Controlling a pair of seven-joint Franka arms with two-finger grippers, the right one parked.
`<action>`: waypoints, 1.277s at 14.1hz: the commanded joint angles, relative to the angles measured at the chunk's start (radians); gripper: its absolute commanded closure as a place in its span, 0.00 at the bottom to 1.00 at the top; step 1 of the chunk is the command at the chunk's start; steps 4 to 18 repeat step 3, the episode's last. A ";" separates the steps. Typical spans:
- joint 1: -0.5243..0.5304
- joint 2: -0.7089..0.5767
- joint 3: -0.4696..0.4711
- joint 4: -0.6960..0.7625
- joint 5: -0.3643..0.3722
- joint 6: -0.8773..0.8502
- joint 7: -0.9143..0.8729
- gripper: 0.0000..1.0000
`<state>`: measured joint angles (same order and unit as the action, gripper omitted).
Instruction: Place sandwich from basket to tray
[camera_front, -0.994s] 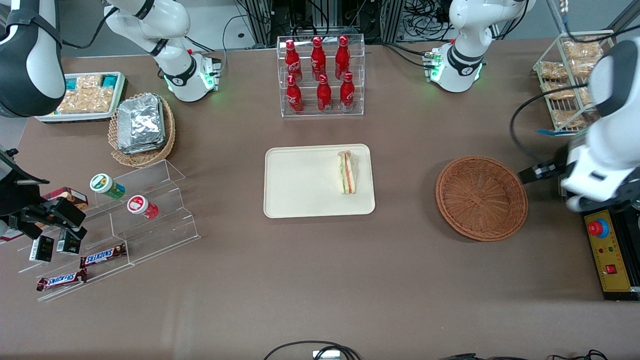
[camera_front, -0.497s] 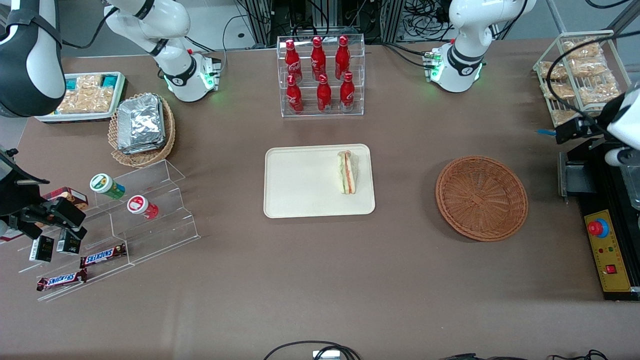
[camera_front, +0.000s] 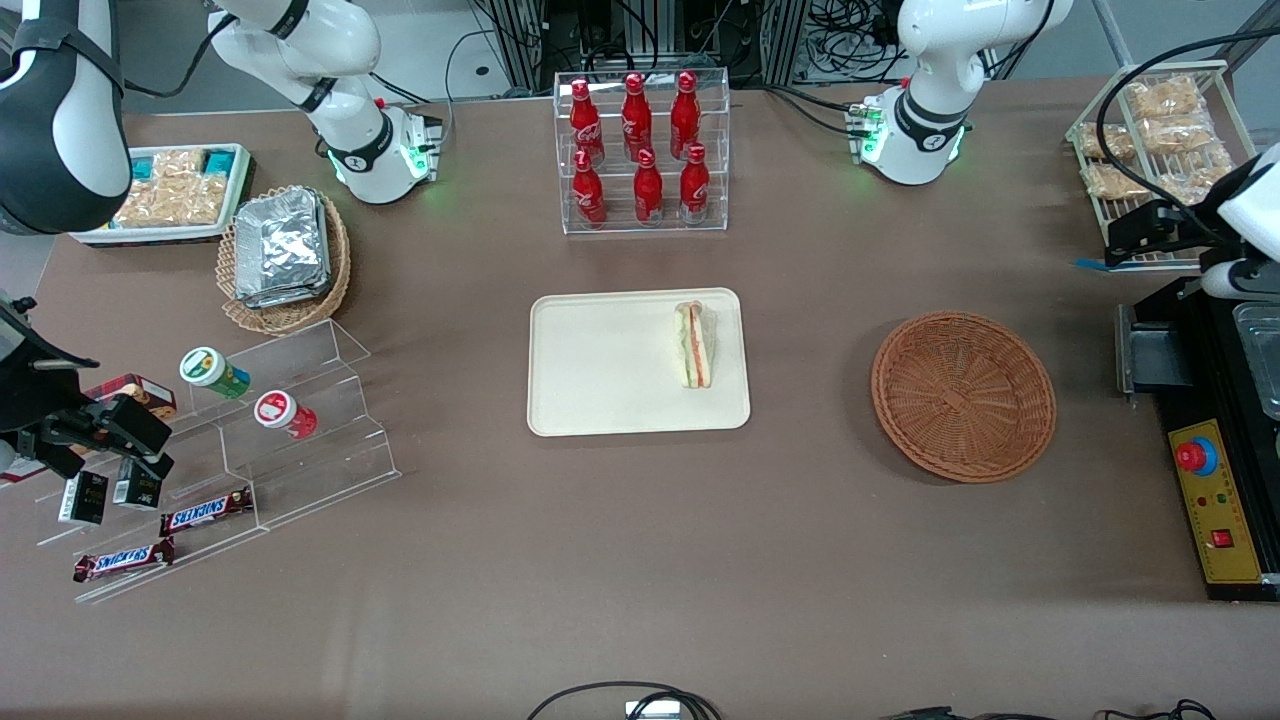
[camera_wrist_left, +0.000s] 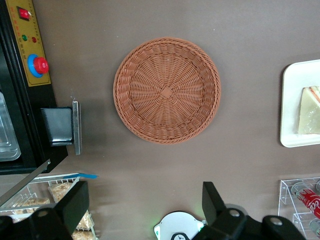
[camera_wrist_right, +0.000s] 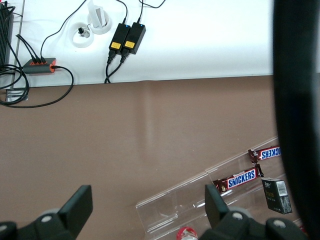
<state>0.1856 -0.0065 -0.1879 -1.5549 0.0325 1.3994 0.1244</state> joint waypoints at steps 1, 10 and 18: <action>-0.067 -0.021 0.051 -0.019 -0.011 -0.005 0.009 0.00; -0.095 -0.021 0.087 -0.017 -0.013 -0.005 0.018 0.00; -0.095 -0.021 0.087 -0.017 -0.013 -0.005 0.018 0.00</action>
